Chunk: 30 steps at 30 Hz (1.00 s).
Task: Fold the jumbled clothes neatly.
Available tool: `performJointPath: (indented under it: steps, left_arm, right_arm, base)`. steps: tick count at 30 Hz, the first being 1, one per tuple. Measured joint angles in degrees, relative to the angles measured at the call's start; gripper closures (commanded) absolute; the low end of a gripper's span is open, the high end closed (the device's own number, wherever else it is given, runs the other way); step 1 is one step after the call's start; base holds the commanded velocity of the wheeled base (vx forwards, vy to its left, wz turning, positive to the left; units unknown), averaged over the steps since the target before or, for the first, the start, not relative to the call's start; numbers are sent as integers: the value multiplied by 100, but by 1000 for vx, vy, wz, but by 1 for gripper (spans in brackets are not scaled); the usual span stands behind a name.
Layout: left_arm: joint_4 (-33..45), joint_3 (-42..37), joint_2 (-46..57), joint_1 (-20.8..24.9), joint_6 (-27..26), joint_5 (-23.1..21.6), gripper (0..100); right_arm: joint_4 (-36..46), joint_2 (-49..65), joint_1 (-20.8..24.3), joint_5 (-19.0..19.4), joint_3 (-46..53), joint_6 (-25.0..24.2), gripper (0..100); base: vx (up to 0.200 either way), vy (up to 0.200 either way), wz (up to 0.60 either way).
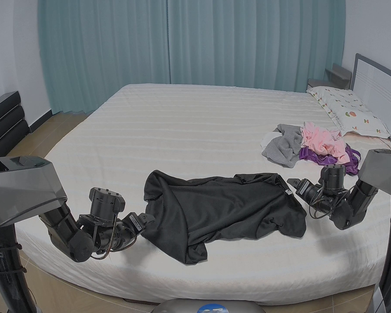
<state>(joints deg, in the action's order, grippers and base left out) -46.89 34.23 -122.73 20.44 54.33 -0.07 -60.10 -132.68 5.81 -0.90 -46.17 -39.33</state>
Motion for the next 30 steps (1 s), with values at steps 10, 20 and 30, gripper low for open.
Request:
performJointPath:
  steps: [10,20,30]
  left_arm:
    - [13,-63,-50,129,-90,10,0]
    - [213,9,-76,402,-458,100,0]
    - [690,724,-268,571,-463,267,100]
  right_arm:
    - [-1117,603,118,336,1858,-558,0]
    - [-1547,630,380,350,2580,-1064,0]
    - [-1686,606,424,355,2767,-1068,0]
  base:
    - [0,0,0]
    - [0,0,0]
    - [0,0,0]
